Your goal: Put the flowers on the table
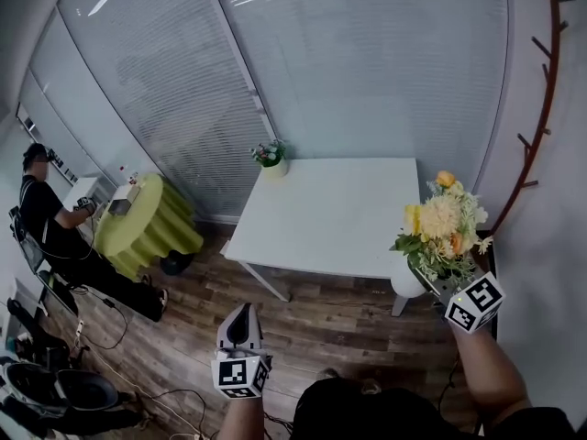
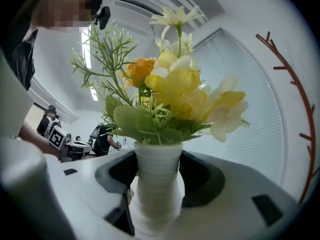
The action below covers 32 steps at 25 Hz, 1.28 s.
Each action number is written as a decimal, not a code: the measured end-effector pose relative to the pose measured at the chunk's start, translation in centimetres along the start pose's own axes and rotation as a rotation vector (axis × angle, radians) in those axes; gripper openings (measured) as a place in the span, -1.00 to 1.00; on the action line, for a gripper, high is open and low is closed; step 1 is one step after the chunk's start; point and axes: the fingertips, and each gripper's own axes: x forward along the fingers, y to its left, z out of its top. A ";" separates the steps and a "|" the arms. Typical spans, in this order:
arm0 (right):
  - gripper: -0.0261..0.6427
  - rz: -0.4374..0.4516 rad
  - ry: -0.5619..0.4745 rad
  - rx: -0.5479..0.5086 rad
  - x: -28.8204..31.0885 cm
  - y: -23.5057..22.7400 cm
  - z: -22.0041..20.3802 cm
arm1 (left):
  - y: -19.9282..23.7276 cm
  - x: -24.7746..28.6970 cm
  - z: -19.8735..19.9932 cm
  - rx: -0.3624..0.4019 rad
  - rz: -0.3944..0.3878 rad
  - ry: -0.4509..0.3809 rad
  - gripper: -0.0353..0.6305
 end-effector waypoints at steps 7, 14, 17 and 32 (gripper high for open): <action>-0.11 -0.032 0.015 0.003 0.4 -1.8 -1.2 | -0.7 2.7 0.0 0.001 -0.032 -0.001 -0.91; -0.11 -0.079 0.010 -0.009 1.9 -3.1 -1.1 | 0.4 6.8 0.6 0.030 -0.068 -0.024 -0.91; -0.11 -0.098 0.006 -0.020 3.2 -3.5 -0.9 | 1.3 8.6 1.7 0.038 -0.090 -0.050 -0.91; -0.11 -0.126 0.037 -0.064 17.0 -5.3 -2.3 | 11.5 20.6 -0.3 0.013 -0.142 -0.044 -0.91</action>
